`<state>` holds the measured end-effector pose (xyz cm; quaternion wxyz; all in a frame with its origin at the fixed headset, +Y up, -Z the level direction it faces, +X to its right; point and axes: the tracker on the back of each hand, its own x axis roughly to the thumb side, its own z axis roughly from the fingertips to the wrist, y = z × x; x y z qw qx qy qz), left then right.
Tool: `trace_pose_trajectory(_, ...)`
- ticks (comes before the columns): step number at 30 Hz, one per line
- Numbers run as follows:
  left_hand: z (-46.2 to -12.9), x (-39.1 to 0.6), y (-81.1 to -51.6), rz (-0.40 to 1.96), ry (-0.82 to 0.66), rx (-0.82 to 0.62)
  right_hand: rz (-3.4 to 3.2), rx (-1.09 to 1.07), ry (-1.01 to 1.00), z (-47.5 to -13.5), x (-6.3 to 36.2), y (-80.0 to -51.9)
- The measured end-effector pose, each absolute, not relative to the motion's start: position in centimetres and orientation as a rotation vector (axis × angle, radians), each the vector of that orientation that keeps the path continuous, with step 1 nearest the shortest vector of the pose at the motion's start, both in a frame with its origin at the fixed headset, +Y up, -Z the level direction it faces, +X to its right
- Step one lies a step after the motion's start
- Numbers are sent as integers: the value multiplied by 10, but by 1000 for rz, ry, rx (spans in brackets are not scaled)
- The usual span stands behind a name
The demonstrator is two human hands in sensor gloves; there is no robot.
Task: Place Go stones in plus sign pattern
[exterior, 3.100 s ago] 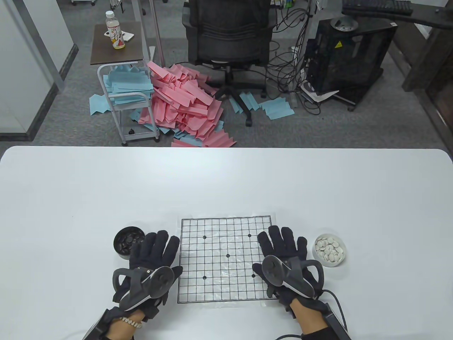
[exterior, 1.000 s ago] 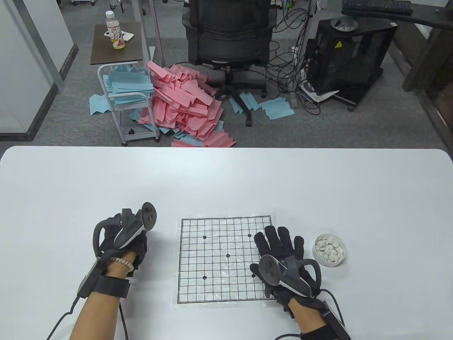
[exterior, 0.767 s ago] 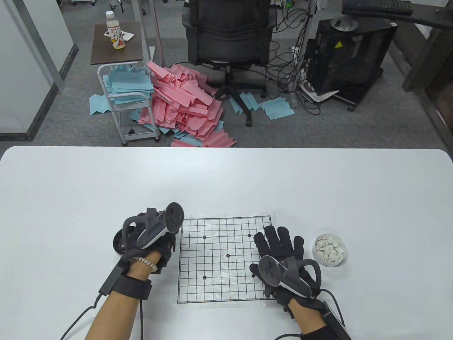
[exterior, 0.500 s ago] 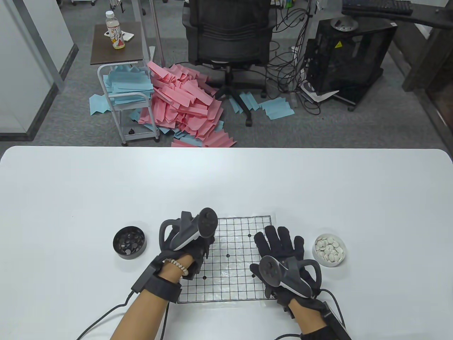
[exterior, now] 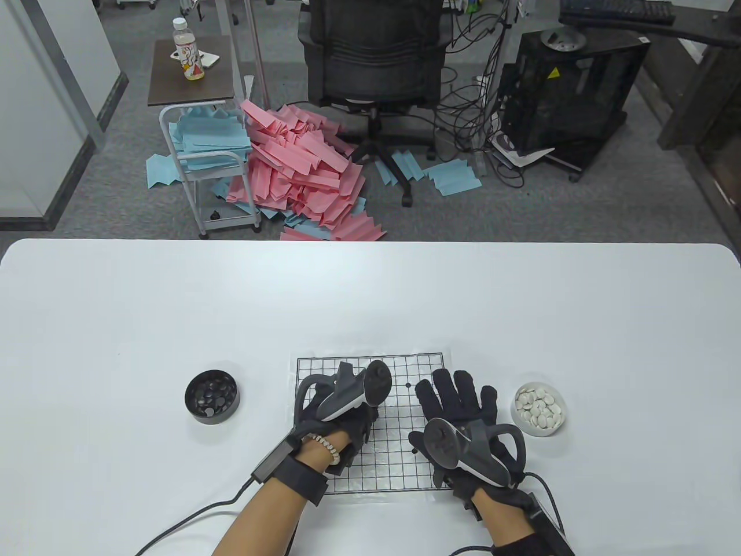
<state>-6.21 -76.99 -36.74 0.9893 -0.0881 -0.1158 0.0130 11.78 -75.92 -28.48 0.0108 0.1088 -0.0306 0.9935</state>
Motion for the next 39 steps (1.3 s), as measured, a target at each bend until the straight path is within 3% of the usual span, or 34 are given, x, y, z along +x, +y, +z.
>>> trace_pose_trajectory(7,-363,-58,-770,2,-239,-155,3098,341,-98,-285,118,-759)
trace_pose_trajectory(11,-363,-68,-754,5,-235,-156,3088,342,-97,-285,119,-759)
trace_pose_trajectory(17,-367,-126,-705,-21,-118,-72,3093,345,-90,-284,118,-759)
trace_pose_trajectory(22,-372,-189,-691,-79,57,-61,3098,343,-84,-284,117,-759)
trace_pose_trajectory(30,-378,-262,-716,-119,305,-219,3106,341,-70,-284,116,-759)
trace_pose_trajectory(39,-383,-287,-751,-102,392,-331,3109,341,-63,-284,116,-759)
